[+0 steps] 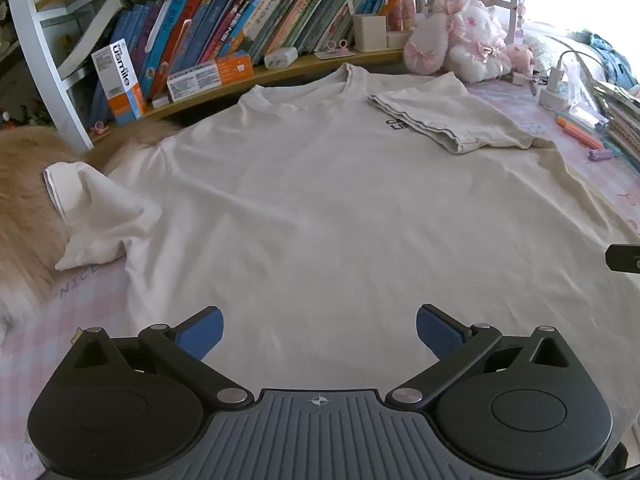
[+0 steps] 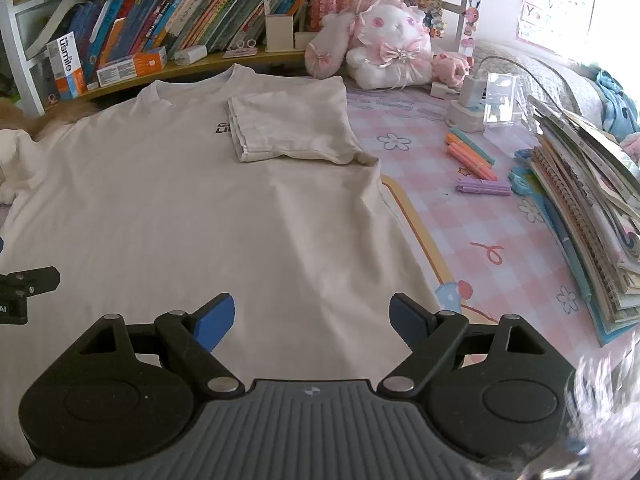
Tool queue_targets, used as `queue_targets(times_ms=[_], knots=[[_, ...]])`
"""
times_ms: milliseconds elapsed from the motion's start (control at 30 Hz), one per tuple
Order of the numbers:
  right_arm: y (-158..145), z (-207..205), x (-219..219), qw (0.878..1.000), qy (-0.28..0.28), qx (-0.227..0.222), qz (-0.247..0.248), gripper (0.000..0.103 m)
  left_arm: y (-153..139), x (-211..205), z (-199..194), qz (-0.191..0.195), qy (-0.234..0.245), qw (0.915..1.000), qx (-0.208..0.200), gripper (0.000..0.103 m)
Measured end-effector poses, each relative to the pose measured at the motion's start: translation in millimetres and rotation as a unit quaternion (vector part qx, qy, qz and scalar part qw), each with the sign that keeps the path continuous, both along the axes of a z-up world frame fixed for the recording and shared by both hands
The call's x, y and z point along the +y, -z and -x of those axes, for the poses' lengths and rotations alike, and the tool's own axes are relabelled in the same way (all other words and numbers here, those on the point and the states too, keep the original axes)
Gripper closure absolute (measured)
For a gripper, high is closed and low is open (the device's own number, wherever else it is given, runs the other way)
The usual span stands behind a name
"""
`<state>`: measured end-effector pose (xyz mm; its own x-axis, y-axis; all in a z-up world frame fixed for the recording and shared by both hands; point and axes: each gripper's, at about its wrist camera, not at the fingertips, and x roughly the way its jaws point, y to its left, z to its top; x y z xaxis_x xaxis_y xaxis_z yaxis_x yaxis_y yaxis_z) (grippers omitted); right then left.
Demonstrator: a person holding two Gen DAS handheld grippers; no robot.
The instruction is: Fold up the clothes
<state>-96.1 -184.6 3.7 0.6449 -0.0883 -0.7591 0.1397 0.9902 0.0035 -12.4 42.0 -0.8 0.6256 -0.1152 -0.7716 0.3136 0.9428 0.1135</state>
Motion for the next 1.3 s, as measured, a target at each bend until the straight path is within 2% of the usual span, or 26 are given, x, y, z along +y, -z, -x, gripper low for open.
queue_targets(times_ms=[267, 400, 600, 733, 900, 1133, 1300], knots=[[-1, -10, -7, 1.0, -0.027, 0.001, 0.004, 0.019, 2, -4, 4, 0.001, -0.031, 0.9995, 0.005, 0.0], [-2, -23, -16, 0.999, -0.051, 0.001, 0.006, 0.019, 1, -2, 7, 0.002, -0.072, 0.9974, 0.001, 0.0], [1, -49, -32, 0.996, -0.093, 0.003, -0.001, 0.019, 0, 7, 9, 0.001, -0.164, 0.9864, -0.005, 0.0], [6, -64, -32, 0.989, -0.146, 0.001, 0.0, 0.019, 0, 7, 11, 0.004, -0.207, 0.9783, 0.0, 0.0], [13, -74, -27, 0.977, -0.214, -0.004, 0.0, 0.018, -7, 2, 14, 0.013, -0.239, 0.971, -0.001, 0.0], [18, -82, -15, 0.96, -0.28, -0.003, -0.021, 0.015, -25, 8, 29, 0.039, -0.276, 0.9597, -0.033, 0.0], [18, -81, -14, 0.963, -0.268, -0.006, -0.015, 0.01, -26, 17, 24, 0.041, -0.273, 0.9607, -0.029, 0.0]])
